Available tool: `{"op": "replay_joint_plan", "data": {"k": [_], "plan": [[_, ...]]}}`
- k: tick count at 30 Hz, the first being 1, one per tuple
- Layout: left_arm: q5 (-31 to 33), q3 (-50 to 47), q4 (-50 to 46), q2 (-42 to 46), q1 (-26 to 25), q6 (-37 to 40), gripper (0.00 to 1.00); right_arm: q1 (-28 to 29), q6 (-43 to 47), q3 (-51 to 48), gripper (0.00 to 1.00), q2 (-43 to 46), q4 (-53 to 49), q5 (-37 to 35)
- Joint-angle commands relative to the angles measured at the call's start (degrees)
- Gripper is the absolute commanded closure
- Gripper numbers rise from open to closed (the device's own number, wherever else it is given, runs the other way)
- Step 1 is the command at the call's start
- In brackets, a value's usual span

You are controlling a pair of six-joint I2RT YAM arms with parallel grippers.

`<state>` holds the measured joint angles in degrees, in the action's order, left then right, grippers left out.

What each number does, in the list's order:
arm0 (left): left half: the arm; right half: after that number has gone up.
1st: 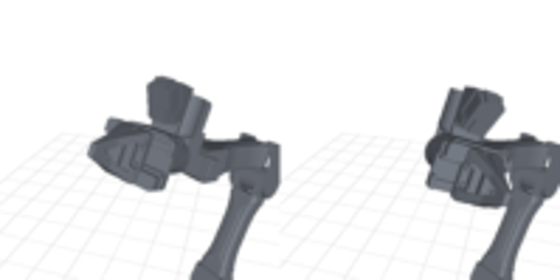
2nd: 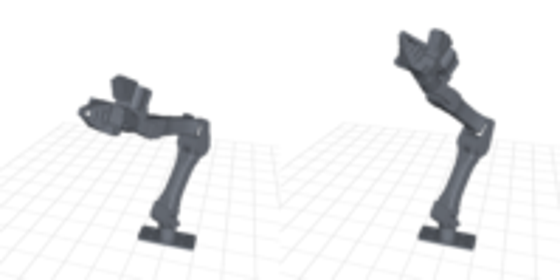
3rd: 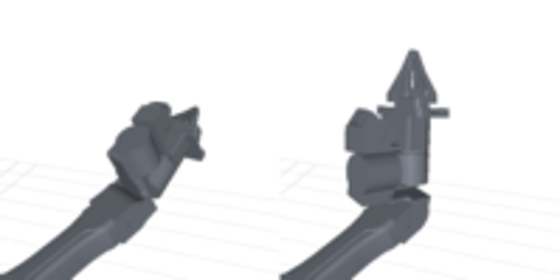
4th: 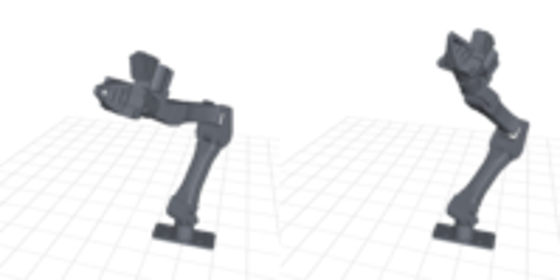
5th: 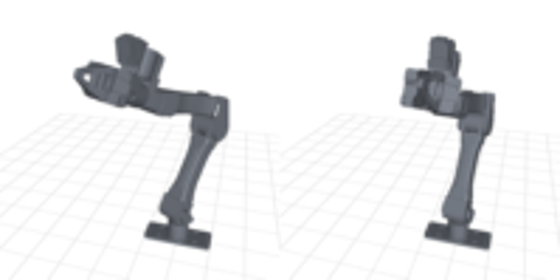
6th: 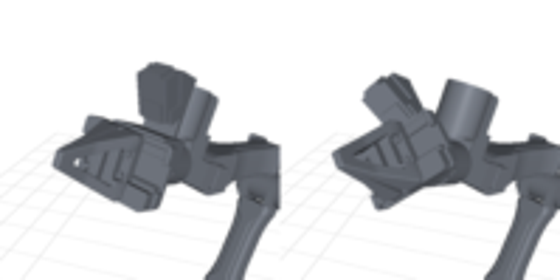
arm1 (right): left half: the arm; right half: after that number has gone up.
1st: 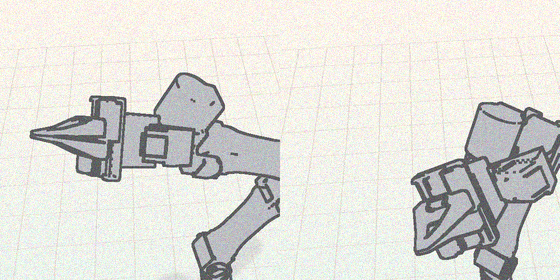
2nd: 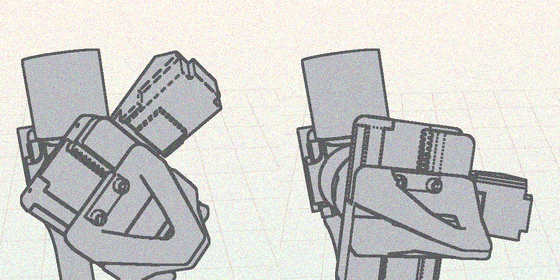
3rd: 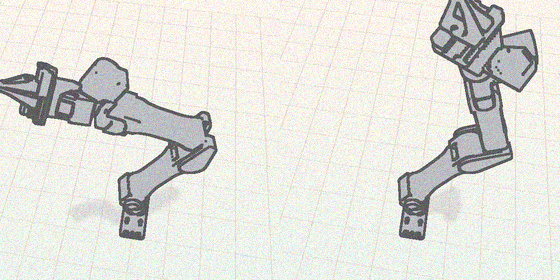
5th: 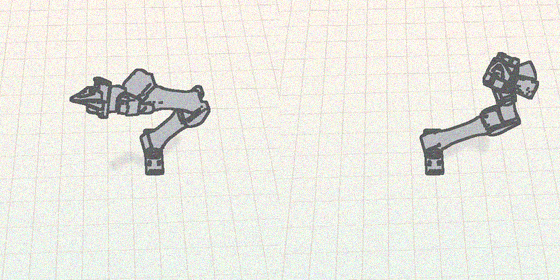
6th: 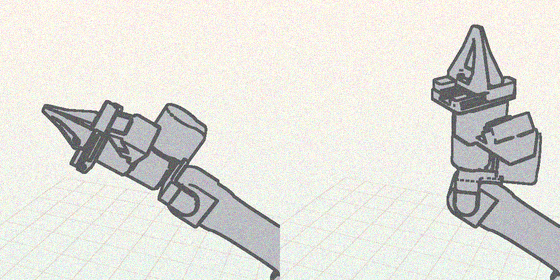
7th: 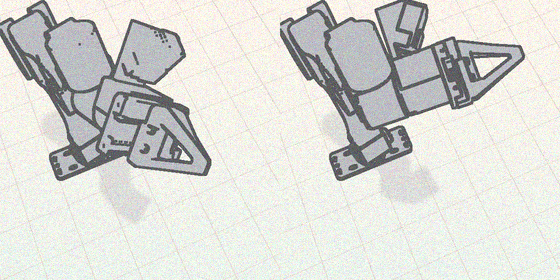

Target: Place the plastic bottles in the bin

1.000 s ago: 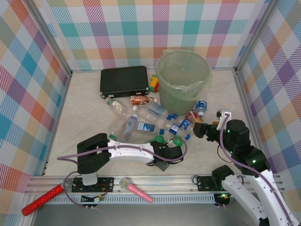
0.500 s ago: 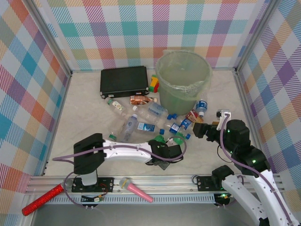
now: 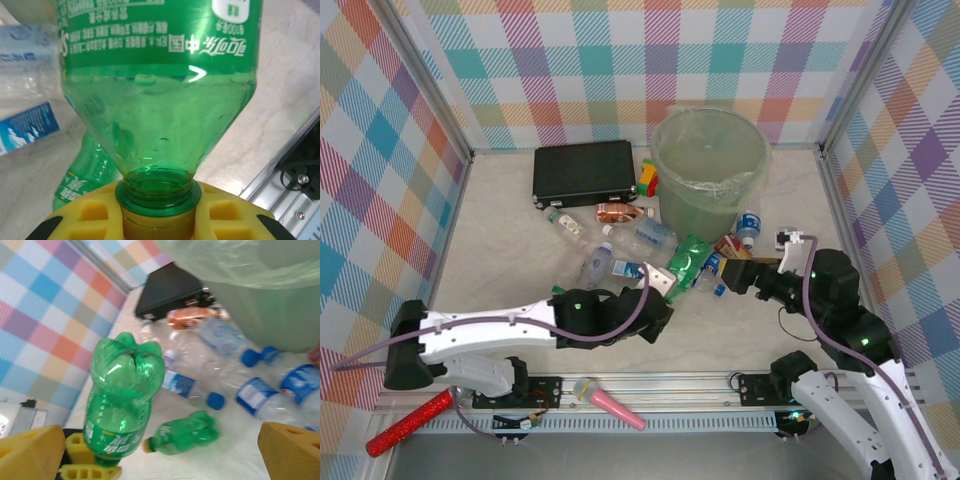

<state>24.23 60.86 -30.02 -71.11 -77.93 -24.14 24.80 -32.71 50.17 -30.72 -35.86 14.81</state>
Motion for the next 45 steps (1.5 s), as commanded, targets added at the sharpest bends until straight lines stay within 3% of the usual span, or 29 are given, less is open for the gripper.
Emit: {"op": "replay_joint_plan", "data": {"k": [1, 14, 21, 28, 33, 40, 45], "plan": [[4.27, -2.51, 4.47, 4.05, -0.49, 2.18, 0.85, 0.24, -5.24, 1.94, 0.01, -1.50, 7.17, 10.24], [2.21, -2.59, 8.18, 8.20, -0.54, 4.67, 0.84, 0.33, -13.30, 6.29, 0.01, -12.08, 15.65, 18.91], [0.39, -1.01, 7.97, 7.59, -0.54, 5.24, 0.84, 2.61, -11.45, 9.52, 0.00, -17.02, 15.50, 16.56], [-0.58, 0.74, 7.99, 6.66, -0.54, 5.20, 0.84, 7.36, -9.33, 10.82, 0.06, -21.42, 14.64, 13.44], [-0.92, 1.72, 8.22, 6.25, -0.51, 5.38, 0.84, 9.71, -7.28, 11.52, 0.15, -22.49, 13.41, 10.35], [-0.14, 2.16, 7.69, 5.13, -0.51, 5.39, 0.83, 10.10, -7.31, 11.52, 0.36, -22.12, 14.81, 10.17], [2.38, 3.52, 6.21, 4.18, -0.24, 4.93, 0.75, 10.10, -7.04, 12.81, 0.40, -21.69, 13.57, 7.49]]}}
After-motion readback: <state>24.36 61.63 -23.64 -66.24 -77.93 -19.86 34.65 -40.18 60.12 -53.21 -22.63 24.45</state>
